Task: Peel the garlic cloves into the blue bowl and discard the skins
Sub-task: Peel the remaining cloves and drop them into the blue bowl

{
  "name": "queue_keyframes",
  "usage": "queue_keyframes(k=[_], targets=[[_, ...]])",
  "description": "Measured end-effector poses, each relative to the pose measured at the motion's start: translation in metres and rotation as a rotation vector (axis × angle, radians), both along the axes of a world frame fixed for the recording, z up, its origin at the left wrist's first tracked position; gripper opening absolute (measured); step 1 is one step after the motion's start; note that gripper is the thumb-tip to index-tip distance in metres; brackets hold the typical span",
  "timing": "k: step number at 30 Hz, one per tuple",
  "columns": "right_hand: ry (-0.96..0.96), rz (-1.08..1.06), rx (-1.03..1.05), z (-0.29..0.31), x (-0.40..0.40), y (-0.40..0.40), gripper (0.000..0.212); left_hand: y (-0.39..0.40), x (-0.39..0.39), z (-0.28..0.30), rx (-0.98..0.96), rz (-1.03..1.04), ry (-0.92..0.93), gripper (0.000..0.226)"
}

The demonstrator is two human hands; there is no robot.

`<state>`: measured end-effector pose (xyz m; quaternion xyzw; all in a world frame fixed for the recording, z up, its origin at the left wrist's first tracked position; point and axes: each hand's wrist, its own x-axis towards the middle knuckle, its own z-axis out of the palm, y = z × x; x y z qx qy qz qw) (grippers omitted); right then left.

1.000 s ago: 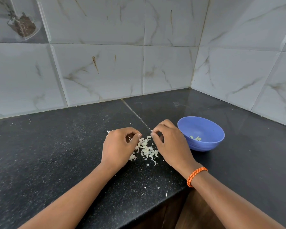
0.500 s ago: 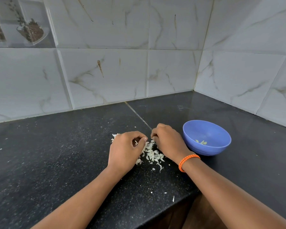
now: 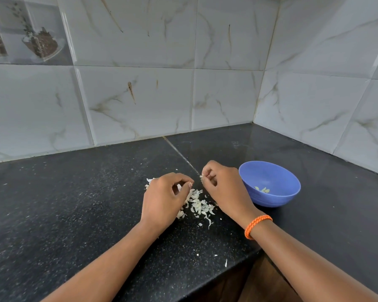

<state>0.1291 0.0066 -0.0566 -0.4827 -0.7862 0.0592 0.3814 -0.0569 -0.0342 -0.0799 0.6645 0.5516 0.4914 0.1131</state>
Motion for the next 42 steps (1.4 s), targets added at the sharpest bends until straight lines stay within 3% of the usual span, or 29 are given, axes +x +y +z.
queue_keyframes(k=[2, 5, 15, 24, 35, 42], targets=[[0.200, 0.078, -0.055, 0.002, 0.003, -0.010, 0.009, 0.001, 0.000, 0.000, -0.019, -0.059, -0.038, 0.012], [0.343, 0.162, -0.106, -0.003, 0.007, -0.023, 0.012, 0.000, 0.003, -0.001, -0.065, -0.167, -0.108, 0.009], [0.541, 0.211, -0.134, -0.025, 0.010, -0.029, 0.018, -0.003, 0.007, -0.001, -0.100, -0.216, -0.189, 0.010], [0.549, 0.180, -0.123, -0.022, 0.006, -0.033, 0.027, -0.006, 0.010, 0.000, -0.129, -0.233, -0.255, 0.006], [0.517, 0.204, -0.062, -0.021, 0.005, -0.034, 0.021, -0.010, 0.011, 0.004, -0.218, -0.341, -0.617, 0.014], [0.460, 0.195, -0.035, -0.020, 0.003, -0.034, 0.020, -0.009, 0.011, 0.006, -0.236, -0.379, -0.710, 0.021]])
